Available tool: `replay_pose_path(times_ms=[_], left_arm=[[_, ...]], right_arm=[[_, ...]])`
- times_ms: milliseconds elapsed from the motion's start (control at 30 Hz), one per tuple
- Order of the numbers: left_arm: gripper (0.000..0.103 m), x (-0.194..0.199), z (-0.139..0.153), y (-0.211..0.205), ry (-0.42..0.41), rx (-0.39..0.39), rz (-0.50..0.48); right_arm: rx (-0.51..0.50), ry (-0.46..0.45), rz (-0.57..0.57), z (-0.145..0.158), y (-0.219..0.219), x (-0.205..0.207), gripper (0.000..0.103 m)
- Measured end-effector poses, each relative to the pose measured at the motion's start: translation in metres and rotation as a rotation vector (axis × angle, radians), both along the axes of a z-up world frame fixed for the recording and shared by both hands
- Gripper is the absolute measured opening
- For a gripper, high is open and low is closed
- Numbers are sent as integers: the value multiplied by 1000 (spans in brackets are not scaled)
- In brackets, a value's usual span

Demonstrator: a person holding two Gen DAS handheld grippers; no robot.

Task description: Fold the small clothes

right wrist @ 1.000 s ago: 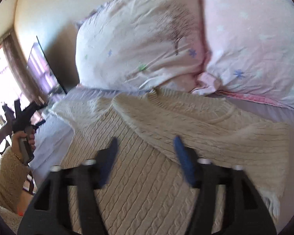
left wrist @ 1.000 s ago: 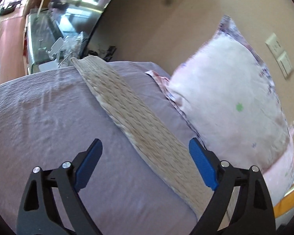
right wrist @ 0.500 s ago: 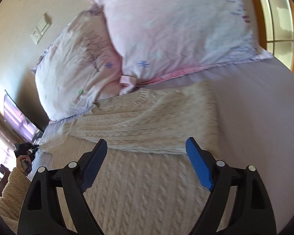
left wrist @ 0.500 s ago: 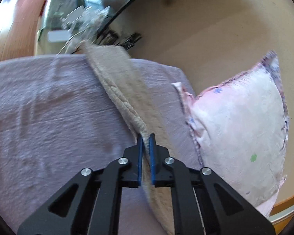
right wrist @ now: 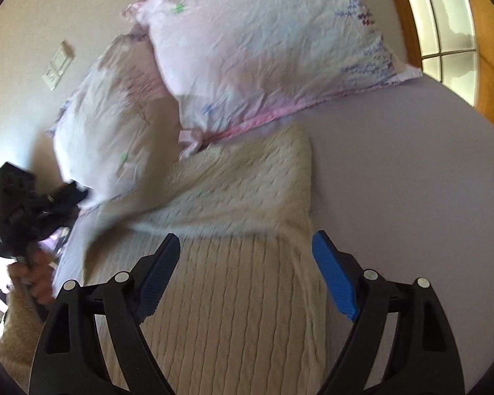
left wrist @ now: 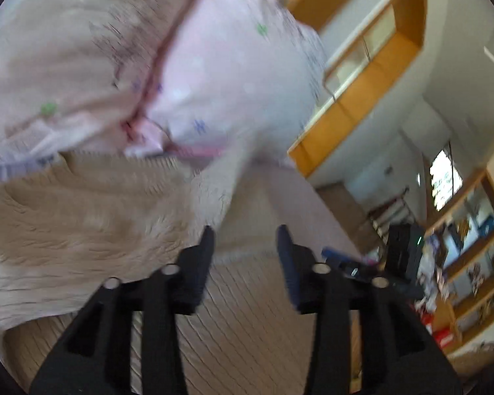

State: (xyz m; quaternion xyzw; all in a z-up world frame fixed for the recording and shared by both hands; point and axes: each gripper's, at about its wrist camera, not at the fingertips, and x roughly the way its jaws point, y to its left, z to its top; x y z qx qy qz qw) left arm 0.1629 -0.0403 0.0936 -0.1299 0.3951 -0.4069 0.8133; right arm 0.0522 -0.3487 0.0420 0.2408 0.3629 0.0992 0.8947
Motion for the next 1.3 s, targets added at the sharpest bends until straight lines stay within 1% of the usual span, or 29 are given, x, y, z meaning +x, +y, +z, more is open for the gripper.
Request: replay_pose_path(times_ms=[33, 67, 133, 200, 267, 367, 433, 500, 567, 667, 700, 767, 800, 833, 867, 900, 933, 1000, 1033, 1067, 1100, 1133, 1167, 1200, 1267, 1300], left_arm=[[54, -11, -3, 3, -9, 16, -5], [57, -23, -6, 13, -17, 24, -1], [59, -56, -11, 44, -15, 24, 3], [62, -92, -16, 79, -8, 26, 18], [68, -124, -19, 112, -3, 26, 41], [72, -182, -37, 168, 64, -23, 89], [76, -208, -51, 190, 102, -9, 125], [77, -226, -69, 202, 164, 29, 162], [78, -231, -81, 206, 202, 31, 189], [77, -232, -101, 209, 255, -23, 215], [77, -232, -108, 209, 269, -45, 221], [75, -228, -119, 205, 292, -78, 221], [73, -226, -123, 202, 301, -88, 220], [61, -221, -126, 198, 310, -98, 219], [42, -220, -130, 196, 323, -113, 217], [31, -217, -134, 195, 345, -132, 216], [9, -215, -137, 193, 362, -135, 217], [7, -214, -137, 190, 378, -128, 220], [7, -213, -132, 190, 380, -125, 220], [7, -211, -123, 189, 367, -137, 215], [7, -209, -115, 187, 347, -151, 208], [6, -205, -102, 188, 314, -164, 203], [6, -199, -89, 188, 277, -171, 201], [6, -188, -71, 189, 222, -177, 203], [6, -153, -39, 193, 117, -191, 239], [6, -137, -28, 195, 81, -191, 263]], right_arm=[[6, -3, 17, 0, 3, -8, 91], [19, -7, 49, -1, 4, -22, 91], [49, 5, 101, -6, 7, -45, 92], [95, 38, 160, -15, 10, -73, 92], [134, 71, 196, -25, 12, -97, 92], [223, 99, 230, -41, 8, -131, 90], [284, 121, 235, -53, 3, -147, 85], [332, 157, 236, -66, 2, -155, 79], [355, 198, 244, -82, 6, -155, 75], [414, 236, 270, -106, 16, -150, 69], [444, 246, 288, -113, 22, -149, 63], [466, 242, 319, -119, 31, -147, 51], [472, 230, 340, -120, 36, -146, 34], [469, 218, 352, -120, 38, -146, 17], [460, 195, 365, -117, 42, -147, 10], [458, 175, 372, -114, 42, -148, 9], [458, 155, 380, -109, 43, -148, 9], [463, 89, 393, -93, 42, -147, 8], [464, 40, 395, -78, 41, -143, 8], [462, 12, 396, -69, 40, -141, 8], [452, -55, 398, -46, 38, -132, 8], [436, -104, 395, -29, 37, -122, 8], [424, -132, 391, -18, 36, -114, 8], [406, -174, 384, 0, 35, -99, 8], [370, -238, 354, 28, 32, -64, 8], [359, -262, 331, 40, 31, -42, 8]])
